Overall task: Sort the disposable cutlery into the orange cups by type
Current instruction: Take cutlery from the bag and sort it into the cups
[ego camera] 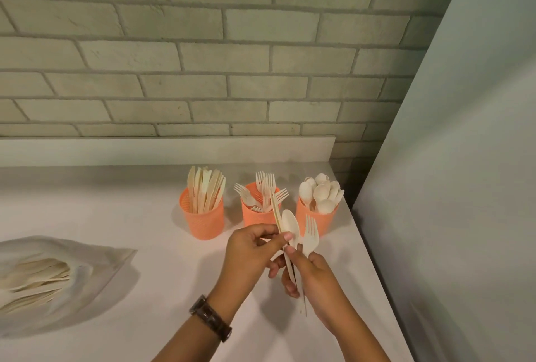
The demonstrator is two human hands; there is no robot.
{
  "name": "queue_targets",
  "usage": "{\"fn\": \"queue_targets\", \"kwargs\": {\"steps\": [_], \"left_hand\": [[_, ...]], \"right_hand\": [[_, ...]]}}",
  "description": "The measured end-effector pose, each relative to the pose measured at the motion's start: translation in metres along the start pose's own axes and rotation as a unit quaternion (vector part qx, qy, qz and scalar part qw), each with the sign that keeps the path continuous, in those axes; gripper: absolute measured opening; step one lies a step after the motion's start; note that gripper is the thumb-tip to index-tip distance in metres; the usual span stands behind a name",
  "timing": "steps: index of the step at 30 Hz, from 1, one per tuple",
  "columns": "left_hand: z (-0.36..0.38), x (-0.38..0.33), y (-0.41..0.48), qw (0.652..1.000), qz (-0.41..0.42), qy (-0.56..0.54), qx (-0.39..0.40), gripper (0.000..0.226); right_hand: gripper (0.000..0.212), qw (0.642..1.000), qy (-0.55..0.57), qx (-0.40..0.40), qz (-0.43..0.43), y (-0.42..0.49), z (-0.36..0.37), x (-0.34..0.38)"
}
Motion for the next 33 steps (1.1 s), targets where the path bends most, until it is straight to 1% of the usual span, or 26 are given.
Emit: {"fn": "queue_targets", "kwargs": {"steps": [1,3,6,8,10,12,14,16,18,21,23,24,26,27,29,30,31,33], "left_hand": [[-0.001,0.001,-0.001,1.000,-0.004,-0.012,0.007,0.006],[-0.008,0.001,-0.004,1.000,-0.009,-0.024,0.008,0.007],[-0.026,-0.004,-0.005,0.999,-0.004,-0.035,-0.014,0.008],[-0.049,-0.013,-0.001,0.997,0.013,-0.055,-0.055,0.010],[-0.083,-0.028,0.007,0.989,0.044,-0.078,-0.121,0.011],[-0.119,-0.045,0.018,0.976,0.093,-0.069,-0.183,0.009],[-0.149,-0.056,0.029,0.963,0.131,-0.041,-0.233,0.016],[-0.167,-0.056,0.044,0.955,0.142,-0.025,-0.260,0.020],[-0.173,-0.045,0.060,0.953,0.130,0.003,-0.272,0.022],[-0.176,-0.008,0.085,0.958,0.051,0.081,-0.271,0.026],[-0.174,0.012,0.090,0.955,0.006,0.147,-0.256,0.036],[-0.173,0.016,0.089,0.951,0.007,0.171,-0.256,0.043],[-0.169,0.013,0.076,0.944,0.024,0.173,-0.281,0.054],[-0.164,0.009,0.064,0.942,0.030,0.156,-0.296,0.054],[-0.143,-0.002,0.039,0.943,0.064,0.125,-0.302,0.041],[-0.126,-0.008,0.027,0.949,0.084,0.116,-0.280,0.033],[-0.106,-0.013,0.017,0.959,0.103,0.108,-0.239,0.028],[-0.054,-0.013,-0.001,0.983,0.115,0.087,-0.114,0.023]], "right_hand": [[0.031,1.000,-0.001,0.000,0.002,0.000,0.000,-0.001],[0.036,1.000,0.007,0.004,0.005,0.000,0.002,-0.002],[0.031,0.999,0.049,-0.007,0.006,0.004,0.001,-0.008],[0.029,0.997,0.074,-0.015,0.013,0.008,0.002,-0.013],[0.031,0.997,0.076,-0.013,0.011,0.010,0.004,-0.016],[0.030,0.999,0.045,-0.019,0.006,0.008,0.002,-0.015],[0.029,0.999,0.017,-0.031,0.011,0.007,0.000,-0.017],[0.028,0.999,0.013,-0.031,0.022,0.007,-0.001,-0.019],[0.027,0.999,0.024,-0.030,0.028,0.008,-0.001,-0.019],[0.027,0.997,0.055,-0.028,0.043,0.008,-0.003,-0.019],[0.028,0.994,0.093,-0.017,0.050,0.008,-0.002,-0.019],[0.029,0.992,0.114,-0.012,0.047,0.008,-0.003,-0.019],[0.030,0.991,0.131,-0.006,0.038,0.007,-0.003,-0.016],[0.030,0.991,0.128,-0.008,0.034,0.007,-0.003,-0.016],[0.032,0.993,0.113,-0.024,0.036,0.008,-0.005,-0.019],[0.040,0.993,0.108,-0.031,0.041,0.008,-0.006,-0.022],[0.048,0.993,0.101,-0.035,0.043,0.008,-0.006,-0.023],[0.053,0.996,0.076,-0.041,0.038,0.009,-0.005,-0.024]]}}
Point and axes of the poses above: each hand's wrist, its own y-axis towards the middle knuckle, its own z-axis out of the palm, x = y × z, the point moved 9 cm from there along y, towards the middle knuckle, and after that the axes turned 1 degree about -z, right-handed, at the moved point
